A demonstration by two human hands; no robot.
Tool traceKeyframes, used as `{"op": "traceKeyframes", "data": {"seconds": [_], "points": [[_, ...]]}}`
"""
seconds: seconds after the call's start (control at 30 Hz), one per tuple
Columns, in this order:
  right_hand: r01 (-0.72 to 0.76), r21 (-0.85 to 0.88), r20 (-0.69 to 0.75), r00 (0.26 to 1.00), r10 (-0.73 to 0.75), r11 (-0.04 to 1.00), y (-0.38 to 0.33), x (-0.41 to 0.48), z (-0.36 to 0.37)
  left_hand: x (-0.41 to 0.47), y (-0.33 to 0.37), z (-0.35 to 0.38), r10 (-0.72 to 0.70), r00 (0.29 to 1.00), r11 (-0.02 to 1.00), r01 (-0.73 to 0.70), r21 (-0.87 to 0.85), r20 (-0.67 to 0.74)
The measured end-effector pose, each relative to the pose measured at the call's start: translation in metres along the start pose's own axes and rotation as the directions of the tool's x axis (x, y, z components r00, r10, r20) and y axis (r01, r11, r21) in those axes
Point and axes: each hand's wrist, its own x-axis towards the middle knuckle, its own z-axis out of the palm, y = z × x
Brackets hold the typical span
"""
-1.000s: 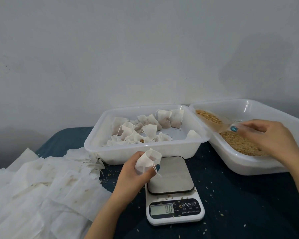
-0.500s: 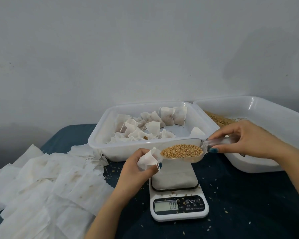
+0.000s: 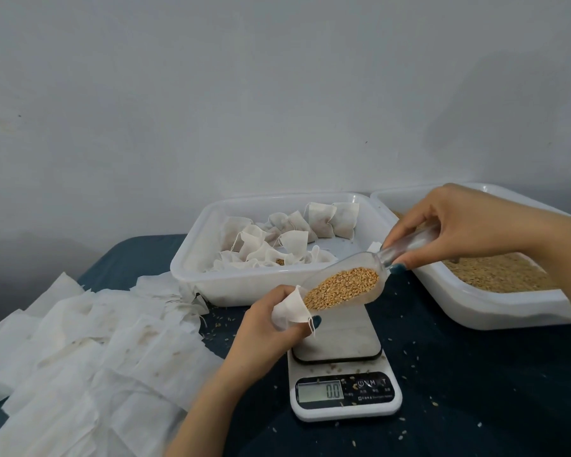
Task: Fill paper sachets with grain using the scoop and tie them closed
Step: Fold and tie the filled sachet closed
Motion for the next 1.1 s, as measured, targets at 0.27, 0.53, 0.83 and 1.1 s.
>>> {"op": "traceKeyframes", "data": {"seconds": [0.27,0.53,0.83,1.1], "points": [[0.030,-0.116,0.027,0.999,-0.027,0.993,-0.019,0.005,-0.005,0.000,-0.002,0.002,-0.026,0.998,1.000,0.026,-0.007,0.057],[0.055,-0.171,0.055,0.997,-0.046,0.984,-0.032,0.007,-0.013,0.000,0.000,0.003,-0.012,0.998,1.000,0.014,-0.027,0.054],[0.040,-0.180,0.057,0.998,-0.030,0.983,-0.042,0.000,-0.018,-0.002,0.002,0.003,0.003,0.998,0.997,0.002,-0.073,0.065],[0.021,-0.167,0.053,0.999,-0.012,0.986,-0.044,-0.002,-0.021,-0.001,0.001,0.004,0.026,0.997,0.999,-0.023,-0.045,0.072]]}}
